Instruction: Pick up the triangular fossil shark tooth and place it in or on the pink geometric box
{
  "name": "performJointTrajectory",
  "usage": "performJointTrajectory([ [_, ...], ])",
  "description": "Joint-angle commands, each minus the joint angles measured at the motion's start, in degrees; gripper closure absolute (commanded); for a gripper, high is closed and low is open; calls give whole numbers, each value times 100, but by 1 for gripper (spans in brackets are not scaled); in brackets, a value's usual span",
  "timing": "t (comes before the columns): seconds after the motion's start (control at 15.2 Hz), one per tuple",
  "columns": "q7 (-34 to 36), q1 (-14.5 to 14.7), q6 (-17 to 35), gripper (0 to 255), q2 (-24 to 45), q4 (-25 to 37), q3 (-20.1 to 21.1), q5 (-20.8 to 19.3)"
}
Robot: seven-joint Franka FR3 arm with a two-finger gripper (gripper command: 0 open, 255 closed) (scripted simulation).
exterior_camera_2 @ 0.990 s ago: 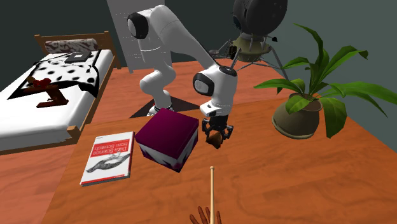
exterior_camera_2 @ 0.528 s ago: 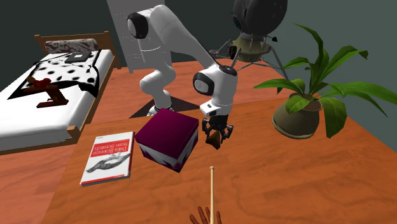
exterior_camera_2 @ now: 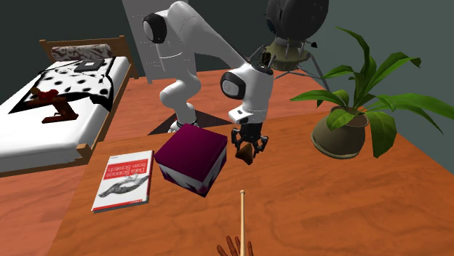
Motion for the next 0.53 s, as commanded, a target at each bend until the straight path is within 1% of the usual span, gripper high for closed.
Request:
performJointTrajectory([
  [0.0,-22,6,-169,255,-60,108,9,12],
  [0.46,-101,22,-708,255,-220,492,36,49],
])
